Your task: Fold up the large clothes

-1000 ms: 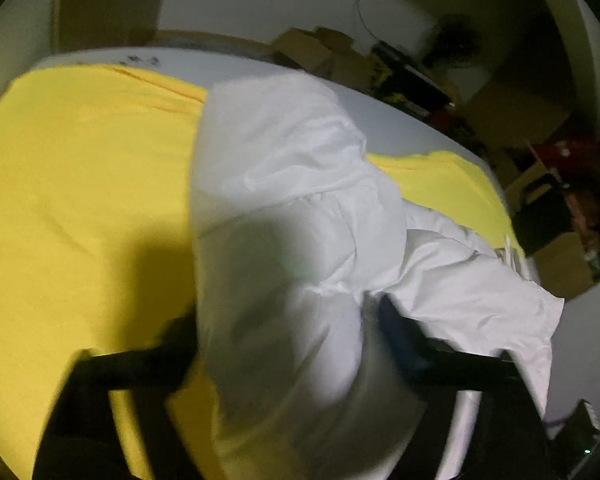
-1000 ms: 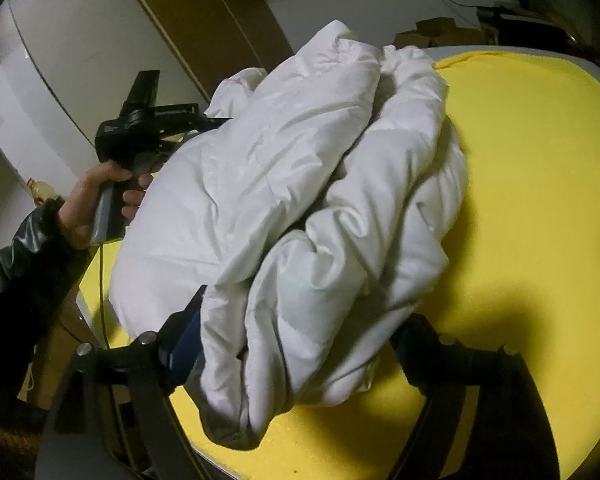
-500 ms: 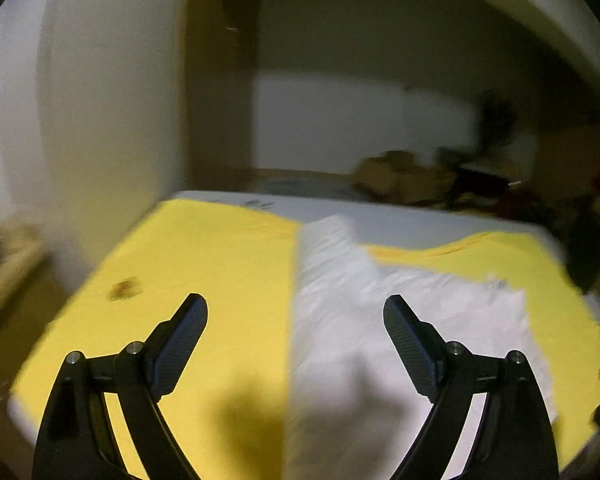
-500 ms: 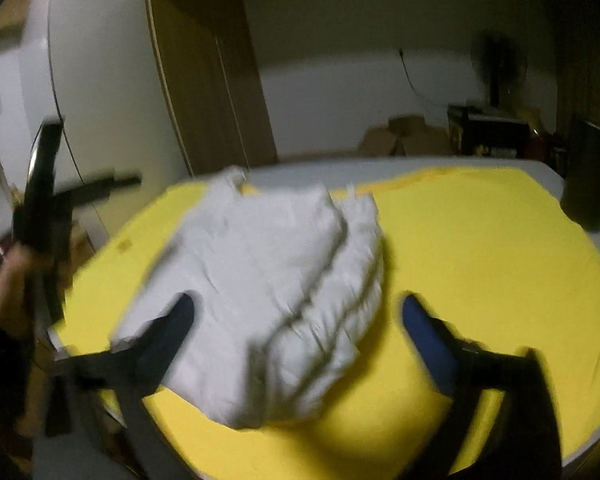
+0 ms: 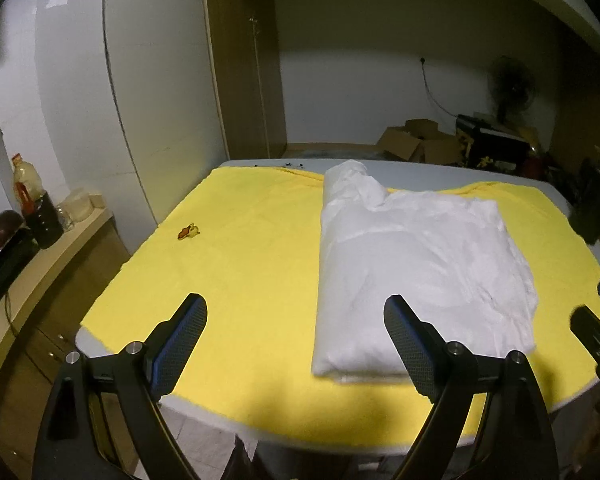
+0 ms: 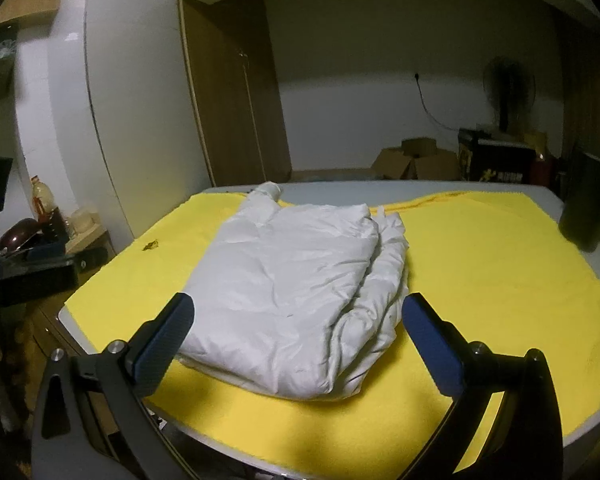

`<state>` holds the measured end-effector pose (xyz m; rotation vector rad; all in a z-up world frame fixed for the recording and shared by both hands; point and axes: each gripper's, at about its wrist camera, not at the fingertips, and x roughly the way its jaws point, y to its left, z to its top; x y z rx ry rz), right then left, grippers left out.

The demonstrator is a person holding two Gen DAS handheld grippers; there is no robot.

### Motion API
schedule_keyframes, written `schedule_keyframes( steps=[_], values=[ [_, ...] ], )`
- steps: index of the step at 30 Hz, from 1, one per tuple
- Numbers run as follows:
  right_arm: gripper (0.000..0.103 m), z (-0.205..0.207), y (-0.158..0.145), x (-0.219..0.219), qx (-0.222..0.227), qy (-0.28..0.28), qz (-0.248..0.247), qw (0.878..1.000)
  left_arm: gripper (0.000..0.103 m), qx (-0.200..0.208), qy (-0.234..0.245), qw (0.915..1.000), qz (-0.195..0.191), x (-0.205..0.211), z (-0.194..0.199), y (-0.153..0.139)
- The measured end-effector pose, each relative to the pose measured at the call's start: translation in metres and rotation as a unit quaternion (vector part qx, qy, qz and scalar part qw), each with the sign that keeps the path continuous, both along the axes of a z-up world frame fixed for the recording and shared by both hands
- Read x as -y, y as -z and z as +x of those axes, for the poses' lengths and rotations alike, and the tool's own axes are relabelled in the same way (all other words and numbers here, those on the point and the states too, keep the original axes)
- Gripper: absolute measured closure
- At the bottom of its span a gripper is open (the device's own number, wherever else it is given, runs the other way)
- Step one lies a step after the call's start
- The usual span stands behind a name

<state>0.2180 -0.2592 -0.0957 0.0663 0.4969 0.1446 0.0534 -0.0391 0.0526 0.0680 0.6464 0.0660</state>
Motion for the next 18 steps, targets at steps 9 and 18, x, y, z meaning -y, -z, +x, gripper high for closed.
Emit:
schedule_keyframes(
  steps=[9,18],
  values=[
    [0.0,-0.042,0.005,-0.031,0.009,0.051,-0.046,0.998,0.012,0.0,0.012,0.9999,-0.01,-0.001,-0.042,0.02],
    [0.0,-0.065,-0.009,-0.028,0.031,0.031,-0.032,0.999,0.012,0.02,-0.009,0.9996,-0.015,-0.009,-0.05,0.016]
  ],
)
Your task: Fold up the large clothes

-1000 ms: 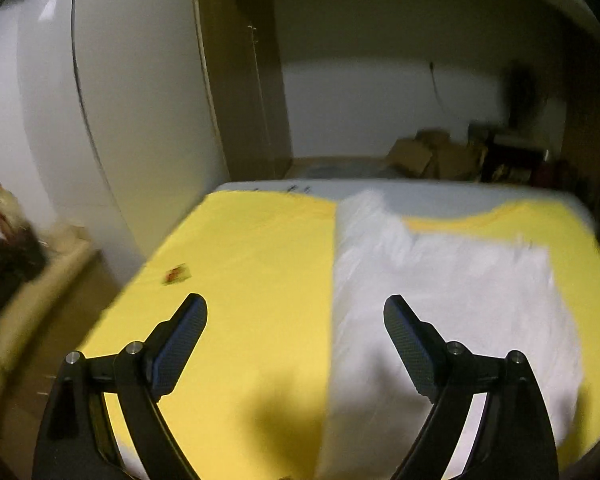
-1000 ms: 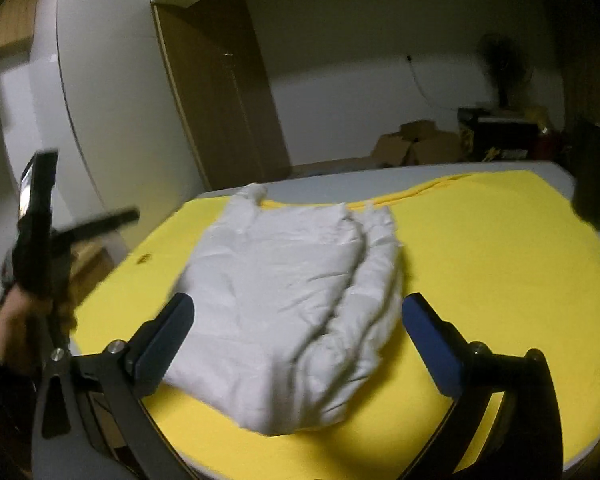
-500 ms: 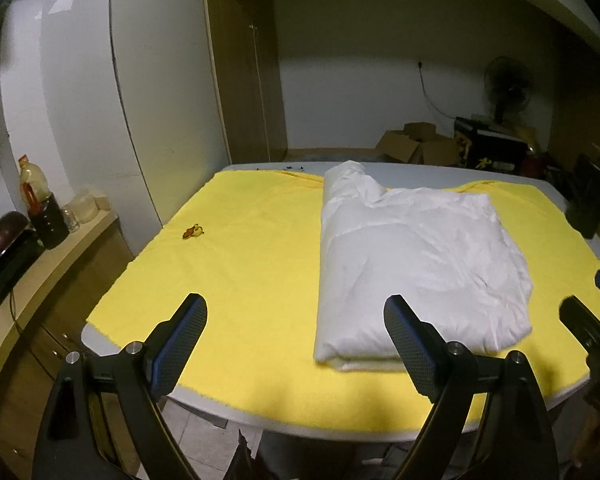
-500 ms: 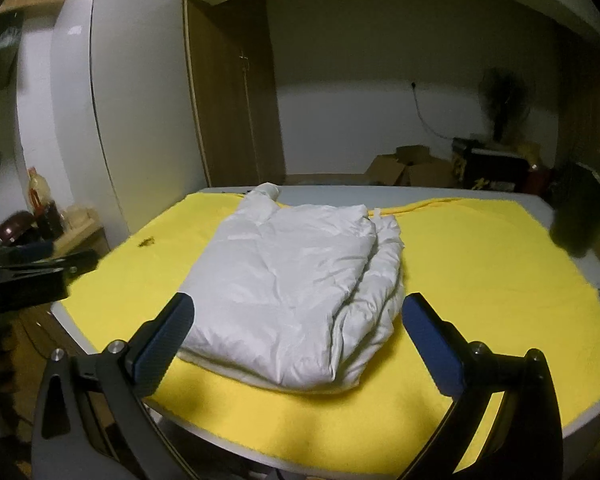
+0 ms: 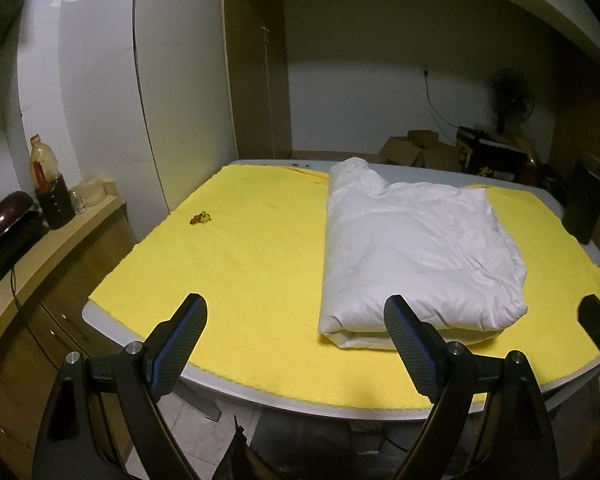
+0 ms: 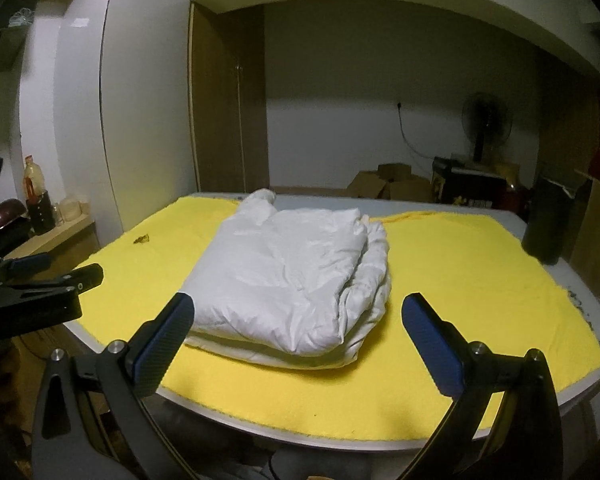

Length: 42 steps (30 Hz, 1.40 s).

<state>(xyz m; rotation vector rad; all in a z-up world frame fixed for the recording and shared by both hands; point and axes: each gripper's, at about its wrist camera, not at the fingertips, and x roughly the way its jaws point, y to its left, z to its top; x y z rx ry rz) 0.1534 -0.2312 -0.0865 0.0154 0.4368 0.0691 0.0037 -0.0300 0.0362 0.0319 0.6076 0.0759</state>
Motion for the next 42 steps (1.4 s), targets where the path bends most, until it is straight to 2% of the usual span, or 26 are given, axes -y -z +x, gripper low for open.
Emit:
schedule_keyframes(
  steps=[4,9,16,20,42],
  values=[
    [0.0,-0.003,0.001,0.005,-0.01,-0.027,0.037,0.999,0.012,-0.004,0.007,1.0,-0.002,0.002,-0.001,0.0],
    [0.0,-0.008,0.001,-0.001,0.003,-0.03,0.023,0.999,0.012,-0.007,0.015,0.9999,-0.004,0.005,-0.001,0.002],
    [0.0,-0.005,0.005,-0.009,-0.011,-0.045,0.011,0.999,0.012,-0.012,0.019,0.9997,-0.009,0.004,-0.001,0.003],
    [0.0,-0.006,0.006,-0.012,-0.001,-0.039,-0.002,0.999,0.012,-0.004,0.015,0.9998,-0.01,0.002,-0.004,0.002],
    [0.0,-0.008,0.005,-0.013,0.005,-0.055,0.005,0.998,0.012,0.004,0.014,0.9998,-0.013,0.003,-0.009,-0.002]
  ],
)
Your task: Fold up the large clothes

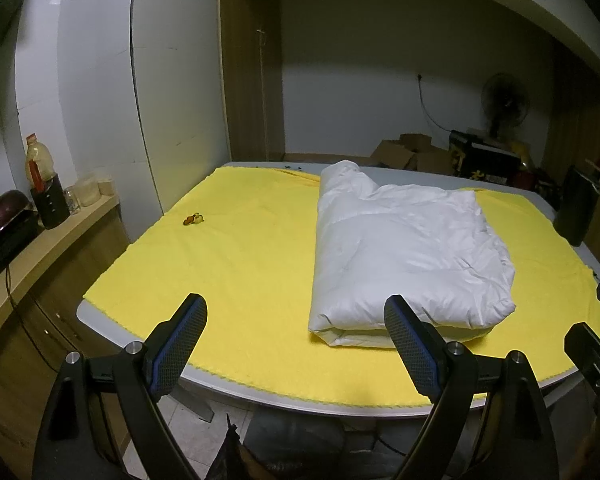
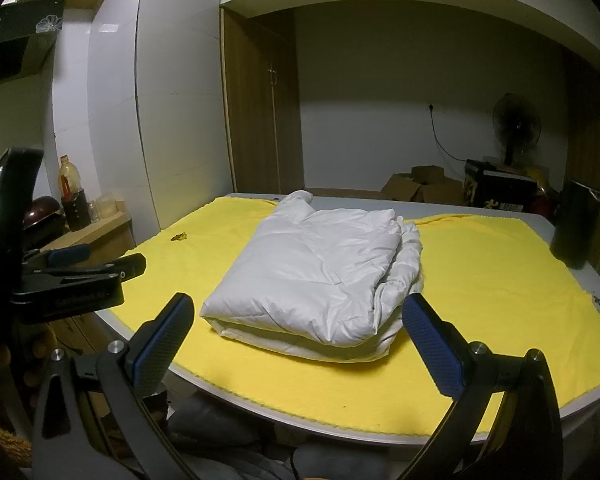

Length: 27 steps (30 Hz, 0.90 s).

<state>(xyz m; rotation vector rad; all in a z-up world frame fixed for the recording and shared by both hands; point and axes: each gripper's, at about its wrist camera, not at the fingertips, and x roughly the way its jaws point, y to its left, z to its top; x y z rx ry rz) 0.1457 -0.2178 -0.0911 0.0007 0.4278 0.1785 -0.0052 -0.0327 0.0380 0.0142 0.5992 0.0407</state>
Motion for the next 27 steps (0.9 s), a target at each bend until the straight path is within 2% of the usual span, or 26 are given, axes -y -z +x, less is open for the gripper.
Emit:
schedule_keyframes(
  steps=[27],
  values=[
    [0.0,0.0015,0.003,-0.0045,-0.005,-0.003,0.0,1.0,0.012,-0.01,0.004,0.9999,-0.009,0.0028,-0.0004,0.0014]
  ],
)
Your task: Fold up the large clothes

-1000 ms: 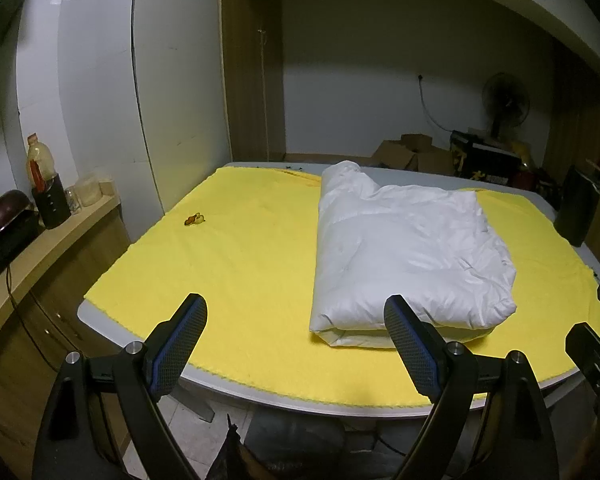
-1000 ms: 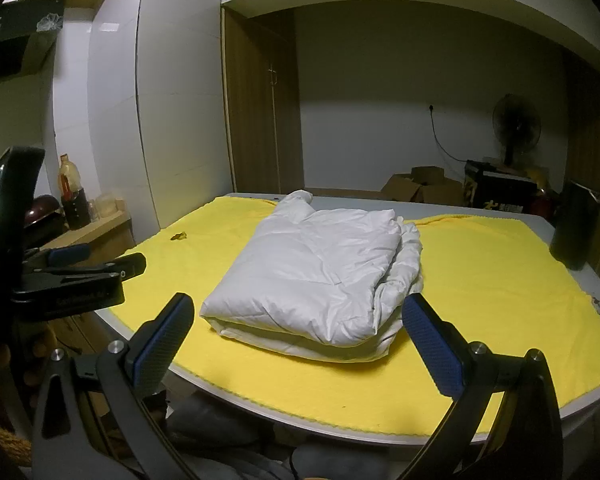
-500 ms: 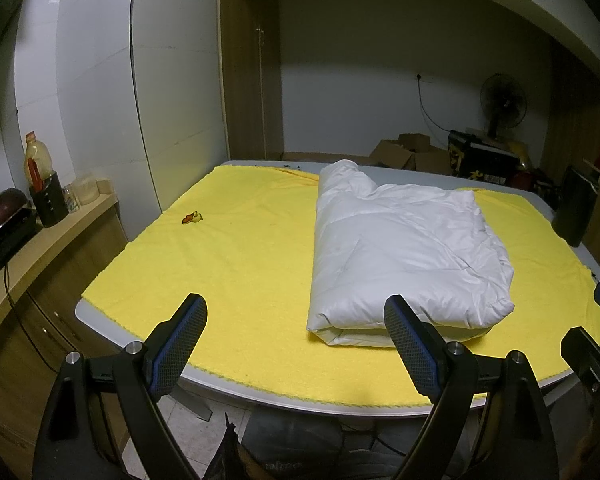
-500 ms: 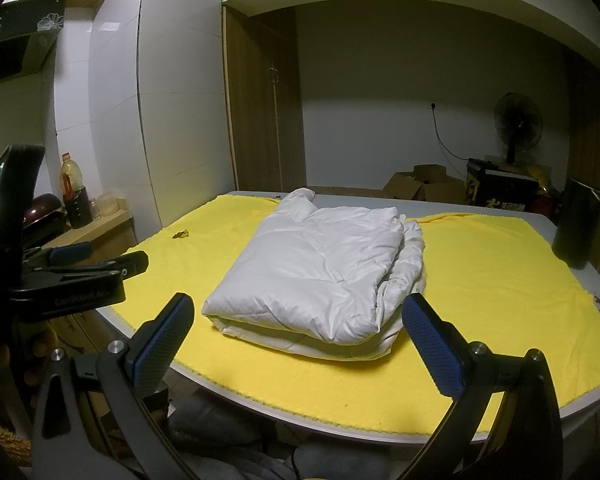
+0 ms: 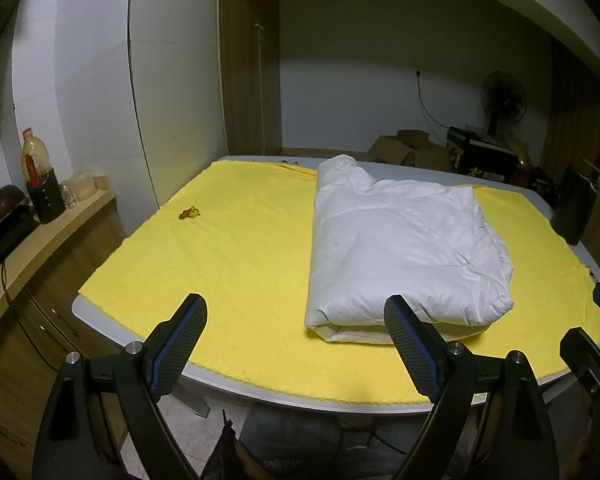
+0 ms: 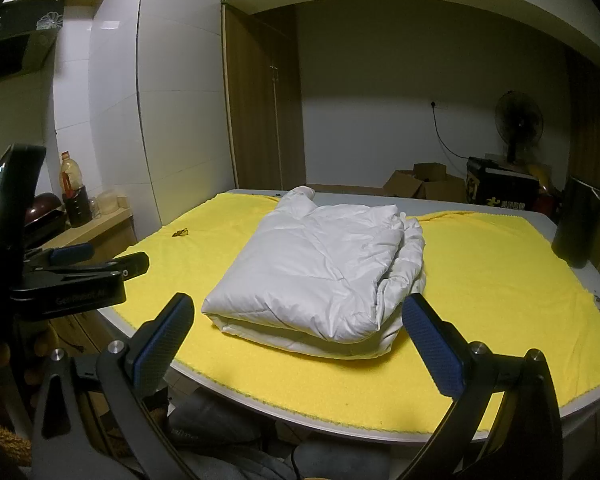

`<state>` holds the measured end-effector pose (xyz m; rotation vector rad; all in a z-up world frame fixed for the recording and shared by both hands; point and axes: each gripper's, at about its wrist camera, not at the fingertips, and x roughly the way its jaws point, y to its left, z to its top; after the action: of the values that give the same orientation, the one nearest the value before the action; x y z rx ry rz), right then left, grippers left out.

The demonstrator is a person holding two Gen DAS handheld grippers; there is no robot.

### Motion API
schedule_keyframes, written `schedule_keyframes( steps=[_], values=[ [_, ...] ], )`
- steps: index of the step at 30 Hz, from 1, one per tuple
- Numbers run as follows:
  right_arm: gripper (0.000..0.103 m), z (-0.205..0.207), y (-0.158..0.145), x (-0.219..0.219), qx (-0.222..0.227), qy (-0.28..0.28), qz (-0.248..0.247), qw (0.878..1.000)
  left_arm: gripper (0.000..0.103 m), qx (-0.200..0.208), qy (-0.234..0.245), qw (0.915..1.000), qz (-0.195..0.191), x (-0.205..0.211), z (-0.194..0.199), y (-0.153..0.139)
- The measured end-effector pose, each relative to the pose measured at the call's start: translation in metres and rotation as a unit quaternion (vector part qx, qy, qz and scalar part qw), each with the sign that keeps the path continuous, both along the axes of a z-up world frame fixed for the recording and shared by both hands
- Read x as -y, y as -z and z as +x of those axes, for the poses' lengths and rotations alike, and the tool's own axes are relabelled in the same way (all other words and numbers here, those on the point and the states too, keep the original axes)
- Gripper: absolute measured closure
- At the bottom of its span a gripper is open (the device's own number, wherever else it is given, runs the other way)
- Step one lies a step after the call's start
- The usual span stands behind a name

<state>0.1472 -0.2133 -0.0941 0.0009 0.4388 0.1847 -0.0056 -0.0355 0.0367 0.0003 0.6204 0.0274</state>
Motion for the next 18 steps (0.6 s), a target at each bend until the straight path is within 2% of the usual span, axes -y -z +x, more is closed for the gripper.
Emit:
schedule_keyframes(
  steps=[10,18],
  values=[
    [0.0,-0.0003,0.0,-0.0004,-0.002,-0.001,-0.001,1.0,0.012,-0.016,0.03,0.9993,-0.014,0.0067,0.004,0.0035],
    [0.0,-0.0005,0.0002,-0.0006,-0.003,-0.001,0.0,1.0,0.012,-0.015,0.02,0.9993,-0.026,-0.0011,0.0051,0.0025]
  ],
)
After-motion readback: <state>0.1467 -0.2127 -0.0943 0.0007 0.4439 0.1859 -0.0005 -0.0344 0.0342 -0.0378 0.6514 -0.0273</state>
